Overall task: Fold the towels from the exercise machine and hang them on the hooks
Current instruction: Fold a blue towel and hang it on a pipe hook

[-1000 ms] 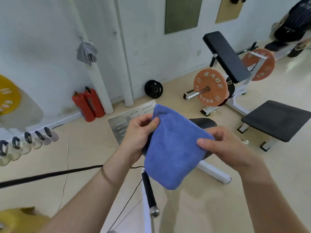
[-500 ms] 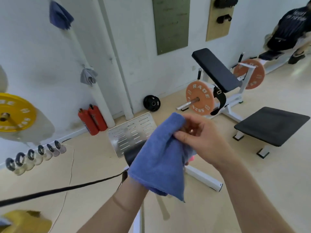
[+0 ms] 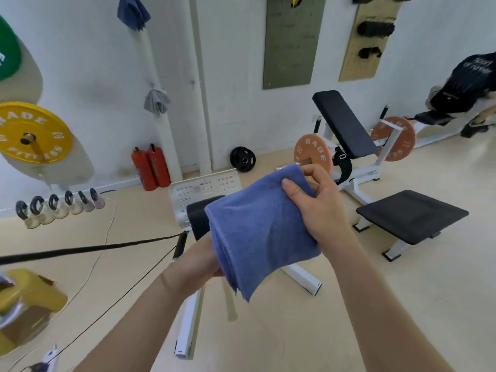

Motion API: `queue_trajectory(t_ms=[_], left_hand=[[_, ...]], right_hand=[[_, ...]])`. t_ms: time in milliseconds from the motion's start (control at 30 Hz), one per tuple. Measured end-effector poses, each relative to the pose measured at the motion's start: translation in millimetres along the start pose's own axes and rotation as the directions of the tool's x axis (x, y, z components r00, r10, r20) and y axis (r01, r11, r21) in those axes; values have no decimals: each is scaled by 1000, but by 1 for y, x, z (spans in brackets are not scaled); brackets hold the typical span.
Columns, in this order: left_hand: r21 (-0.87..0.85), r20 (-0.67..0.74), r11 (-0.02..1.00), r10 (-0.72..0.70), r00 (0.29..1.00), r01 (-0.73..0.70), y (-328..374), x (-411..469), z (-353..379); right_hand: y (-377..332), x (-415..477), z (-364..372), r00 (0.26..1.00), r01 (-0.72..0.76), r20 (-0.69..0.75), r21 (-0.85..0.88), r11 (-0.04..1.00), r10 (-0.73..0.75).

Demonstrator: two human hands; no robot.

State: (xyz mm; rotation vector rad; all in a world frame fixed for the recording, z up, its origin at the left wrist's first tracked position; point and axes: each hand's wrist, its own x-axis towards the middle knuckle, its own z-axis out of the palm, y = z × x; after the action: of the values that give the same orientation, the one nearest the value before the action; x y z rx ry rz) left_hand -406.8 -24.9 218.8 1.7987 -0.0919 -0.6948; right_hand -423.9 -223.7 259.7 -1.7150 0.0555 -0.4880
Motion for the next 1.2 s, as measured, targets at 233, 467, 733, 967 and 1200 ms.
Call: queue_trajectory(t_ms=[233, 467, 733, 967, 1200], left_hand=[[474, -421, 826, -93, 902, 307, -63, 18, -74], [533, -517, 821, 123, 847, 206, -16, 99, -47], [558, -235, 692, -397, 887, 457, -3, 140, 37], [119, -195, 872, -449, 872, 475, -33, 128, -5], [-709, -390, 685, -179, 903, -170, -29, 89, -104]], right_hand=[[22, -9, -14, 992, -62, 112, 84, 995, 53], [46, 35, -4, 959, -116, 266, 61, 991, 95], [82, 90, -13, 920, -258, 340, 153, 954, 195], [102, 116, 32, 875, -346, 413, 171, 923, 252], [85, 124, 132, 846, -345, 473, 134, 929, 246]])
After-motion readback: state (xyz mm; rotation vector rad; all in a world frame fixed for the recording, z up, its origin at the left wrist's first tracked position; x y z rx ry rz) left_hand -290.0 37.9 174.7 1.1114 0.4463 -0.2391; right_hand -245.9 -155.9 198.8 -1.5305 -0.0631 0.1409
